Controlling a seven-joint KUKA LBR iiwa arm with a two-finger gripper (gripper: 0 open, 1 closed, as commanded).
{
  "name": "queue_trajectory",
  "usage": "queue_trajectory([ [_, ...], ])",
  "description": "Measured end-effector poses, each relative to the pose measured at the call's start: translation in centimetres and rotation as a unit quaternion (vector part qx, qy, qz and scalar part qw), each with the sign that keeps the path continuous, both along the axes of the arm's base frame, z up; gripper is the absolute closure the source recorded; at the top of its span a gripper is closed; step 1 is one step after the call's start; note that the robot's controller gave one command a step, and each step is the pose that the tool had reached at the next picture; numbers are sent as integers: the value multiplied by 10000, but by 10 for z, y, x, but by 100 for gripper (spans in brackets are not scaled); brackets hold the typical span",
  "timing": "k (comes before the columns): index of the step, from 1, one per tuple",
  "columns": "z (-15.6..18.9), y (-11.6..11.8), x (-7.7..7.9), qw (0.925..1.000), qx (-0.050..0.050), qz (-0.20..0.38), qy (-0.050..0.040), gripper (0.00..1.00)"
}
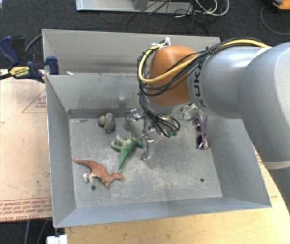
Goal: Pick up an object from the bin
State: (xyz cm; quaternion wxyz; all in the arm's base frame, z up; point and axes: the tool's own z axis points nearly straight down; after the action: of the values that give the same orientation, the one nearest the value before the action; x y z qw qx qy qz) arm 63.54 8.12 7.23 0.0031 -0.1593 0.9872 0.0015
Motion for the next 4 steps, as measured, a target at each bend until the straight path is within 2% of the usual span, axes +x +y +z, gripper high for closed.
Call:
queue_trajectory([
  [1,-1,39,-3,9790,-2,2040,-32,0],
  [2,-2,70,-35,9802,1,1981,-16,100],
  [3,-2,69,-35,9803,1,1975,-14,100],
  [4,98,66,-26,9733,3,2294,-14,100],
])
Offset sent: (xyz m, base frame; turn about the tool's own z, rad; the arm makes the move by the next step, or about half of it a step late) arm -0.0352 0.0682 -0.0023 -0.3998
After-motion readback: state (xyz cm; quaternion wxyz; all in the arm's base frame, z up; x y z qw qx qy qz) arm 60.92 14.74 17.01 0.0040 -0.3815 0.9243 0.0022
